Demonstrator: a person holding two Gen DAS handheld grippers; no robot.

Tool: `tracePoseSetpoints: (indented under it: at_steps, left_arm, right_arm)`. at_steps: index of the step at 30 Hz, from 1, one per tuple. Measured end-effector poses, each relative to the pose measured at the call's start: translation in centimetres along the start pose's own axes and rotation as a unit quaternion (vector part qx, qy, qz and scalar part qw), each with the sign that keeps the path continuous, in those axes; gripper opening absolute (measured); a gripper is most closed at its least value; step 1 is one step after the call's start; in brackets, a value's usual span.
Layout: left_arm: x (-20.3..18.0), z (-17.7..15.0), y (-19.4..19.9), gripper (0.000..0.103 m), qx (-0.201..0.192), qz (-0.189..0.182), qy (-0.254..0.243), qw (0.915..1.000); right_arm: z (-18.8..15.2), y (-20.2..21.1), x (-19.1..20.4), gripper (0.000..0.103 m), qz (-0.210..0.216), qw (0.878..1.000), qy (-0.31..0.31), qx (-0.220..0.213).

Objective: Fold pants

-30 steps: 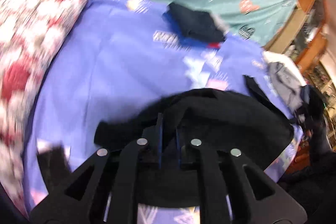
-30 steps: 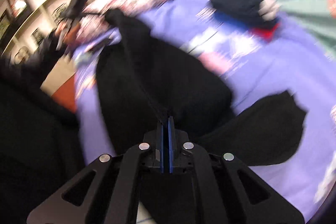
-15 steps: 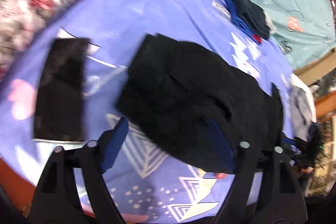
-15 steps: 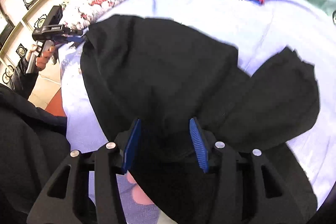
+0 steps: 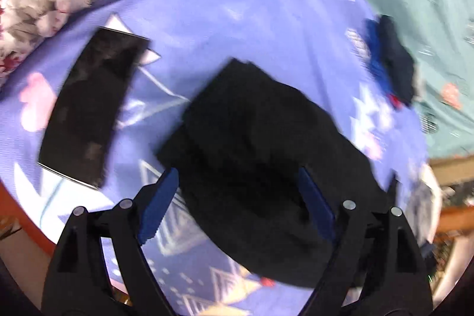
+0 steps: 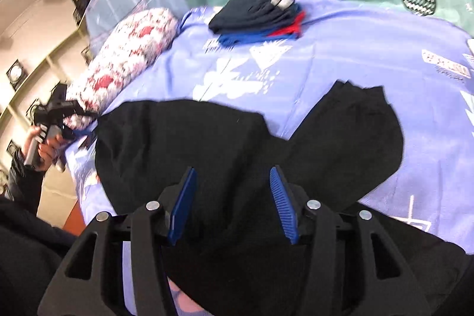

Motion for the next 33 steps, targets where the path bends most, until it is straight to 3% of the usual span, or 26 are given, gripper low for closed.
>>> tracePoseSetpoints:
  at_steps: [2, 4, 9, 14, 17, 23, 27, 29, 32, 33]
  left_arm:
    - [0.7, 0.4, -1.1, 0.081, -0.002, 0.010, 0.020, 0.9997]
    - [1.4, 0.9, -1.5, 0.071, -0.015, 0.031, 0.030, 0.9989]
    - [0.7, 1.8, -1.4, 0.059, -0.022, 0.058, 0.006, 0.9981]
    - [0.7, 2.1, -1.0, 0.056, -0.017, 0.044, 0.006, 0.9989]
    - [0.7, 2.3, -1.2, 0.038, -0.017, 0.045, 0.004, 0.9988]
    - [0.3, 2.1, -2.2, 0.038, -0.003, 0.052, -0.002, 0.9986]
    - [0.7, 2.0, -3.2, 0.057, 0.015, 0.033, 0.004, 0.9993]
    - [0.6, 1.7, -3.6, 0.060, 0.021, 0.027, 0.001, 0.9994]
    - [0.9, 1.8, -3.4, 0.056, 0.016, 0.015, 0.012, 0.9997]
    - [1.0, 2.0, -3.2, 0.045, 0.013, 0.015, 0.015, 0.9997]
  right_arm:
    - [0.1, 0.3, -0.1, 0.053, -0.002, 1.000, -0.002, -0.008]
    - [0.0, 0.5, -0.1, 0.053, 0.001, 1.000, -0.007, -0.012]
    - [0.6, 0.6, -0.1, 0.053, 0.017, 0.999, -0.028, -0.029]
    - [1.0, -0.2, 0.9, 0.053, 0.021, 0.999, -0.019, -0.032]
    - [1.1, -0.5, 1.1, 0.053, 0.026, 0.999, -0.019, -0.032]
    - [0.1, -1.4, 1.1, 0.053, -0.001, 1.000, 0.010, -0.004]
    - [-1.2, -2.1, 2.0, 0.060, 0.000, 0.998, 0.049, 0.027]
    - [-2.1, -2.6, 3.1, 0.062, 0.007, 0.996, 0.076, 0.047]
    - [-3.3, -3.1, 5.3, 0.062, 0.018, 0.989, 0.134, 0.065]
    - [-3.7, -3.3, 6.1, 0.062, 0.021, 0.985, 0.158, 0.071]
Point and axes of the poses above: each gripper's, at about its wrist camera, not at the fingertips, and y roughly against the way its jaws point, x to its left, z to its top, the point moved 5 cm from there along -y, roughly the way its jaws point, and after that the axes turned 11 degrees about -z, right-handed, at the moved point
